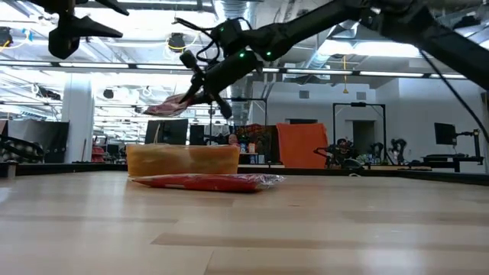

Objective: Sort popcorn bags into baskets
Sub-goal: Put the popcorn bag into the orange bin

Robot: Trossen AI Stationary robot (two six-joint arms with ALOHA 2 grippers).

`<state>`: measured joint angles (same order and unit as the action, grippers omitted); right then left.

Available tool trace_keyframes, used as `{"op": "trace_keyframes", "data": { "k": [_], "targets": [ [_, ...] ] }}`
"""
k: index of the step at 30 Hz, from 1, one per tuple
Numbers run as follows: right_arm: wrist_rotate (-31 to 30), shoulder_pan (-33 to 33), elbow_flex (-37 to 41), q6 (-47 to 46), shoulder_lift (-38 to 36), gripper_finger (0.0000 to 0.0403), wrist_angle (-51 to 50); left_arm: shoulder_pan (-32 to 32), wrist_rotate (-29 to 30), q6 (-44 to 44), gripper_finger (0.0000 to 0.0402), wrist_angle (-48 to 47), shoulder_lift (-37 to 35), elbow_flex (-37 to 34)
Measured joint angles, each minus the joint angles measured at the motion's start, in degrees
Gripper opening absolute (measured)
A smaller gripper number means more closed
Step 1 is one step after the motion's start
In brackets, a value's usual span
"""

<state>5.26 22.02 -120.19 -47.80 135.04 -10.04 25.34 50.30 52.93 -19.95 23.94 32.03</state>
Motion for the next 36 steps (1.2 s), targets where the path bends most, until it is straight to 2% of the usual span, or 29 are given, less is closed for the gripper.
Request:
{"op": "trace_keyframes", "data": {
  "k": [9,16,22,27,36],
  "targets": [
    [5.5,0.7,-12.9,1.3,10.4,0.0038,-4.3,0.0,1.2,1.1,0.0173,-3.1,-1.1,0.0],
    [4.8,1.3,-13.5,5.8,10.7,0.005,-6.1,0.0,4.4,3.4,0.0173,-3.1,-1.1,0.0],
    [7.1,2.5,-13.5,5.9,10.7,0.0067,-7.5,0.0,7.2,3.9,0.0173,-3.1,-1.1,0.0],
    [6.2,2.5,-13.4,7.8,10.7,0.0098,-8.5,0.0,9.1,3.8,0.0173,-3.3,-1.1,0.0],
    [5.9,2.6,-13.4,9.4,10.7,0.0183,-8.5,0.0,10.6,3.9,0.0173,-3.5,-1.1,0.0]
  ]
}}
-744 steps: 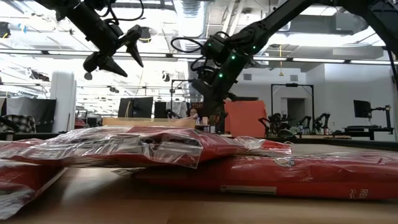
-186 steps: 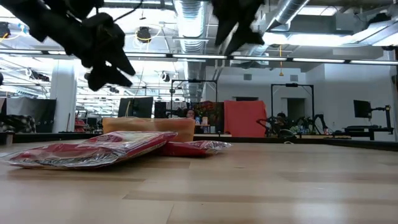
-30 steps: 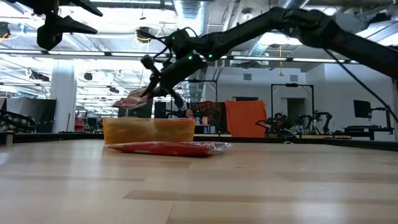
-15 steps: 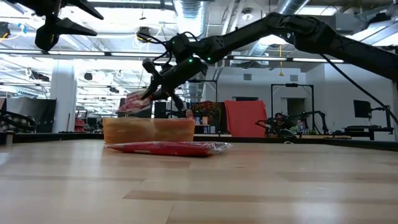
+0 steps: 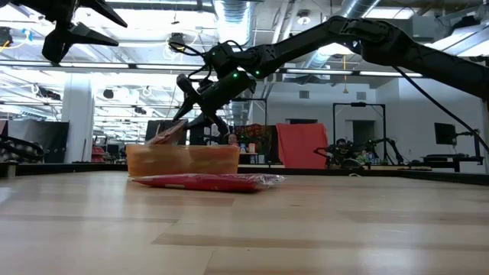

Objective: Sort popcorn bags into baskets
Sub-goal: Put the popcorn bag into the orange bin

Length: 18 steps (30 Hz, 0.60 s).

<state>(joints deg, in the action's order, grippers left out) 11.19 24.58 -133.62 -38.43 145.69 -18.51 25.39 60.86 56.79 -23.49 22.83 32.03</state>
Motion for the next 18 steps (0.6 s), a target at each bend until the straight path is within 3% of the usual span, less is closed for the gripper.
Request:
{"op": "trace_keyframes", "data": {
  "k": [6,18],
  "targets": [
    [-0.7,-0.2,0.0,6.3,-0.3,0.0196,-6.9,0.0,0.0,0.0,0.0173,-0.3,0.0,0.0],
    [-3.1,-1.9,-1.4,15.0,-0.5,0.0153,-10.9,0.0,0.0,0.9,0.0173,-1.6,0.0,0.0]
  ]
}}
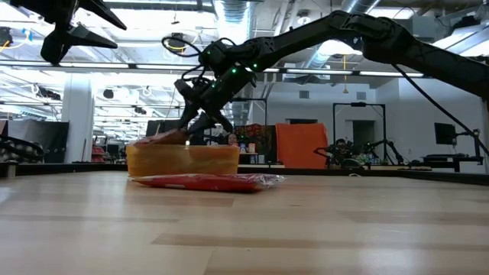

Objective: Sort popcorn bags into baskets
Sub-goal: Put the popcorn bag into the orange bin

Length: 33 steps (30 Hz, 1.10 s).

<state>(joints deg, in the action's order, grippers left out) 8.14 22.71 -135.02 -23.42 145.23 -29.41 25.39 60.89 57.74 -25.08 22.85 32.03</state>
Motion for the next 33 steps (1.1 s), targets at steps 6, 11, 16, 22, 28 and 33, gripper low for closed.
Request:
{"op": "trace_keyframes", "data": {
  "k": [6,11,16,22,28,33],
  "targets": [
    [-1.0,0.2,0.1,2.1,0.1,0.0131,-2.0,0.0,0.7,0.0,0.0173,0.0,0.0,0.0],
    [-2.9,1.5,0.2,3.7,-1.2,0.0121,-3.7,0.0,0.9,0.1,0.0173,0.0,0.0,0.0],
    [-4.8,2.6,0.0,7.4,-4.2,0.0119,-5.3,0.0,0.9,0.2,0.0173,-1.1,0.0,0.0],
    [-0.5,0.1,0.0,13.6,-7.0,0.0118,-11.9,0.0,0.2,3.2,0.0173,-5.3,0.0,0.0],
    [-1.0,-4.0,0.0,15.7,-5.6,0.0118,-9.4,0.0,0.9,6.9,0.0173,-9.1,0.0,0.0],
    [-2.2,-5.3,2.2,15.1,-5.4,0.0118,-6.5,0.0,0.9,6.9,0.0173,-9.1,0.0,0.0]
  ]
}}
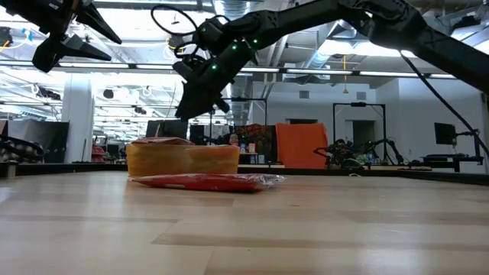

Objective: Sort popcorn bags into baskets
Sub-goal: Put the popcorn bag into the orange bin

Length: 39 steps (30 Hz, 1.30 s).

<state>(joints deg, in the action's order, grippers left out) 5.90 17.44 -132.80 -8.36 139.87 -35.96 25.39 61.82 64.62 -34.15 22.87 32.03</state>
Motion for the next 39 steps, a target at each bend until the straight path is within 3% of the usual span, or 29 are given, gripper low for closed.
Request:
{"op": "trace_keyframes", "data": {
  "k": [39],
  "targets": [
    [-3.4,3.0,4.0,-6.9,3.0,0.0118,10.9,0.0,0.0,1.2,0.0173,0.1,0.0,0.0]
  ]
}}
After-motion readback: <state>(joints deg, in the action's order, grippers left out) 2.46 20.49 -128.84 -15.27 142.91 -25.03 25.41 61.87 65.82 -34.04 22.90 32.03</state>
